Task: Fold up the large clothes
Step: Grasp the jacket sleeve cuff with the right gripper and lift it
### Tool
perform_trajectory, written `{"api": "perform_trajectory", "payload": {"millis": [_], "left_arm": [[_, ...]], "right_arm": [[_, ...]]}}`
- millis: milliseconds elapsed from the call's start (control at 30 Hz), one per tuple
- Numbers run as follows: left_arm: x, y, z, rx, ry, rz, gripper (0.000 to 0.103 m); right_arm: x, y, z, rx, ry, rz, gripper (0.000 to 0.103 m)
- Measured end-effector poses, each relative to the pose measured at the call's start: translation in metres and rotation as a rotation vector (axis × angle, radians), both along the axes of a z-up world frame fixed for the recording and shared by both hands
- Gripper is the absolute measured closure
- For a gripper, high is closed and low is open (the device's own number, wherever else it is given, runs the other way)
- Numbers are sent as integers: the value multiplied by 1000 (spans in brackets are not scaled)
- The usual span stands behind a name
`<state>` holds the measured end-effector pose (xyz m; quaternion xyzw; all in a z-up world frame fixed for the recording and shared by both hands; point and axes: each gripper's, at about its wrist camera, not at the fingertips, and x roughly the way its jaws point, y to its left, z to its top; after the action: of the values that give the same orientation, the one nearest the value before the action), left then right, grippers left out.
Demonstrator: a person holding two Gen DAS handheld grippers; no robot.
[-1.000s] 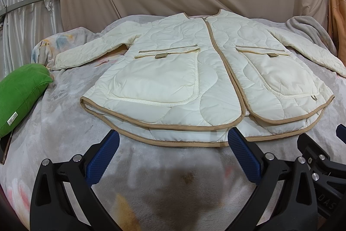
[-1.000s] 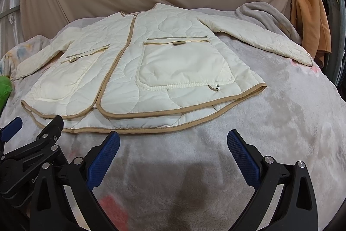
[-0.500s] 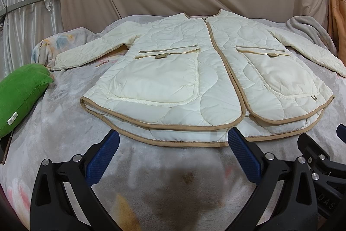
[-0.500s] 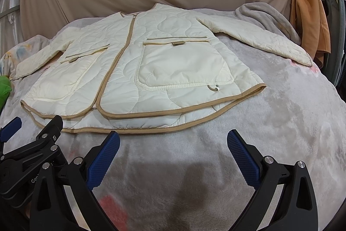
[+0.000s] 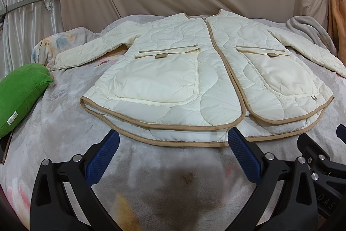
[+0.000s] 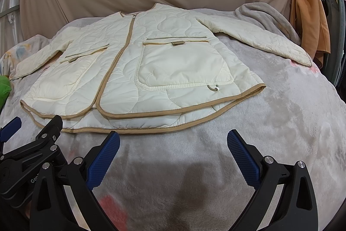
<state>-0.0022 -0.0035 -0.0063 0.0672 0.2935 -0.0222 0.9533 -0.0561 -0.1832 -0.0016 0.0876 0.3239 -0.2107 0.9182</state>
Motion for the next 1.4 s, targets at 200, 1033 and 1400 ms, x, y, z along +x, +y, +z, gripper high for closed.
{"api": "perform_trajectory", "payload": {"millis": [200,1033,1400], "left_arm": [[0,0,0,-2,0,0,5],[67,26,68,-51,58,-78,5],[144,74,59,-54,73,-1,5]], "right_arm": [[-1,-1,0,-3,6,-3,5],[35,-106,73,9,-2,-45,5],[33,-380,41,269,-70,-474,6]]}}
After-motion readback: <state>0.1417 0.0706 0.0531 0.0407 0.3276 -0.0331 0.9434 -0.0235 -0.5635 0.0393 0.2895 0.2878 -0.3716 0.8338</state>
